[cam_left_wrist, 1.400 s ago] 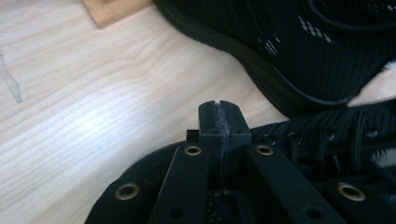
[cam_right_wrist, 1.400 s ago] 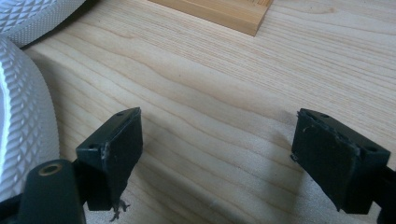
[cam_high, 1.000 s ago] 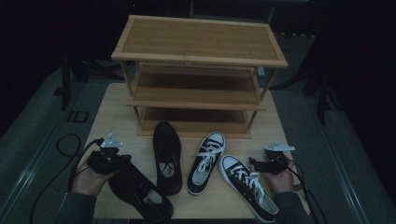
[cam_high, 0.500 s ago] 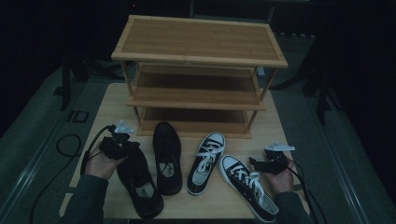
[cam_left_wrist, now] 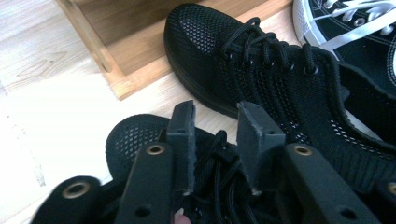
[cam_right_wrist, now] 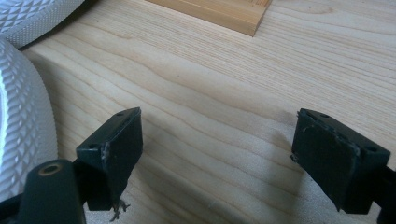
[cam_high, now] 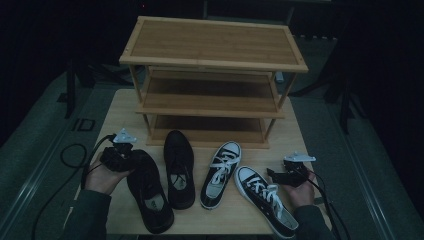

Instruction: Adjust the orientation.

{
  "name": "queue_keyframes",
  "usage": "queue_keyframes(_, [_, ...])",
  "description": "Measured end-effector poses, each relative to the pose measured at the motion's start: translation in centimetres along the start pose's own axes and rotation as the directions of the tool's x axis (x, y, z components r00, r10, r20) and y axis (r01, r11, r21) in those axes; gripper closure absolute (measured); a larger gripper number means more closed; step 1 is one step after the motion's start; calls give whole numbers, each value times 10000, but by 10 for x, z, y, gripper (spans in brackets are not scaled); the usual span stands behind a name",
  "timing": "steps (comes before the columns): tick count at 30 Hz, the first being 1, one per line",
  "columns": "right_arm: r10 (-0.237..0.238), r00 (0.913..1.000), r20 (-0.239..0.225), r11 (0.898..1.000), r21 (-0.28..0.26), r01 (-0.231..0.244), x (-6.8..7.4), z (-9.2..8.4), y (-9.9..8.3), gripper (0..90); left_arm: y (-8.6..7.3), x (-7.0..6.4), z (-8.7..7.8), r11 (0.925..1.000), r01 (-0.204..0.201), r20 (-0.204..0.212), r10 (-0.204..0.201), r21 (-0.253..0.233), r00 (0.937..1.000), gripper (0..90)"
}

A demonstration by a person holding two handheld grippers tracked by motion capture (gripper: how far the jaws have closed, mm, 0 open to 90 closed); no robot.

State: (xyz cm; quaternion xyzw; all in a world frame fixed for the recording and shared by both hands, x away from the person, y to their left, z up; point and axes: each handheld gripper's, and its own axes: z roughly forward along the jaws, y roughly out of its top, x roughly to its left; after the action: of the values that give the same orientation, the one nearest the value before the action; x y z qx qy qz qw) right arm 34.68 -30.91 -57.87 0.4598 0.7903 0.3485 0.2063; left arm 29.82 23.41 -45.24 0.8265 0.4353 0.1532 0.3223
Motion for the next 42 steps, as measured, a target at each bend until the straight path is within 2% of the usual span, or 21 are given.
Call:
queue_keyframes(7, [18, 10000, 23, 10000, -1, -18, 0, 0, 0, 160, -10, -2, -9, 9999, 91, -318, -87, 139, 9995, 557])
queue_keyframes(12, [21, 10000, 25, 10000, -2, -21, 0, 0, 0, 160, -16, -3, -15, 9995, 316, -389, -317, -37, 9987, 488])
queue_keyframes(17, [20, 10000, 25, 10000, -2, -20, 0, 0, 0, 160, -21, -4, -17, 9994, 343, -461, -341, 35, 9984, 471])
queue_keyframes(26, [27, 10000, 33, 10000, -1, -27, 0, 0, 0, 160, -30, -9, -22, 9989, 459, -131, -459, -40, 9989, 454])
queue_keyframes(35, [29, 10000, 33, 10000, -2, -29, 0, 0, 0, 160, -33, -15, -26, 9974, 719, 147, -720, 87, 9973, 417])
queue_keyframes(42, [31, 10000, 34, 10000, -1, -31, 0, 0, 0, 160, -37, -26, -27, 9980, 605, 213, -609, 158, 9979, 362])
